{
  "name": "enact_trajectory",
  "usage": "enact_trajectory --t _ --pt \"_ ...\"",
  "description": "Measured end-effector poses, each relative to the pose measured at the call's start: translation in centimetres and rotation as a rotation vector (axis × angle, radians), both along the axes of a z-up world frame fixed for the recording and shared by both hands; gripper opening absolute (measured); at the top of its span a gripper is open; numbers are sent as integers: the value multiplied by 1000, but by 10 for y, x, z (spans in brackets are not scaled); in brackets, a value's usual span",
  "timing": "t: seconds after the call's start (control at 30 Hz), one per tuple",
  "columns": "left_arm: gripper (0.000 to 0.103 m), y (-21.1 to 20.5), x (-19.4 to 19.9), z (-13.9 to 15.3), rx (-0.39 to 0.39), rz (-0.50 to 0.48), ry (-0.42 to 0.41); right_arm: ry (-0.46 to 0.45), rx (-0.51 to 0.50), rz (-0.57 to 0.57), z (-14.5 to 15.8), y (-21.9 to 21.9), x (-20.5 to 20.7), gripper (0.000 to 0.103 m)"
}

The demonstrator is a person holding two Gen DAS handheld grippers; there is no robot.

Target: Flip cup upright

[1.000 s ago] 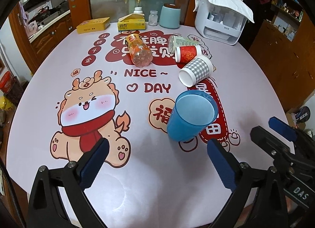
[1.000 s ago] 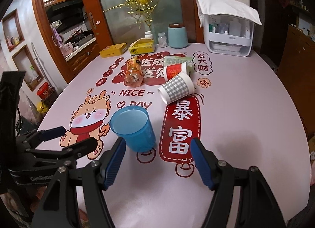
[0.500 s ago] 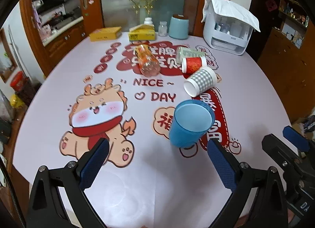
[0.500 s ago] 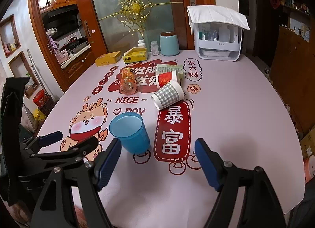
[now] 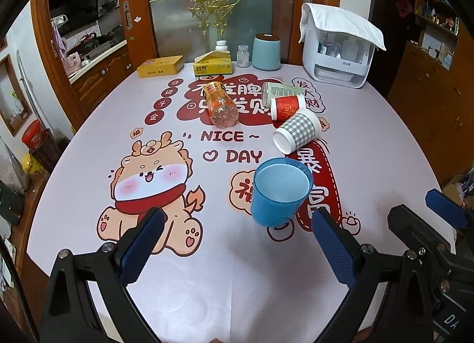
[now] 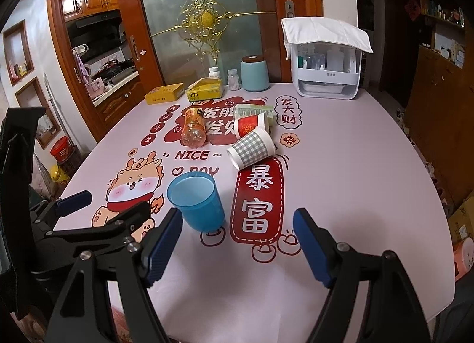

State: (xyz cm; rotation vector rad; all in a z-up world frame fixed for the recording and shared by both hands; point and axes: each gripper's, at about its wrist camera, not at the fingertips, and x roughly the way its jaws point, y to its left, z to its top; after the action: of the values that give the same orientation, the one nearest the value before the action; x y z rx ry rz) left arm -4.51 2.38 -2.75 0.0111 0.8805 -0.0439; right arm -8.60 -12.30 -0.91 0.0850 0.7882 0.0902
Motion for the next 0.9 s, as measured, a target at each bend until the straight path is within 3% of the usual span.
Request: enact_trajectory --t 0.9 --pt "99 2 0 -9 5 20 9 29 14 8 -10 0 3 78"
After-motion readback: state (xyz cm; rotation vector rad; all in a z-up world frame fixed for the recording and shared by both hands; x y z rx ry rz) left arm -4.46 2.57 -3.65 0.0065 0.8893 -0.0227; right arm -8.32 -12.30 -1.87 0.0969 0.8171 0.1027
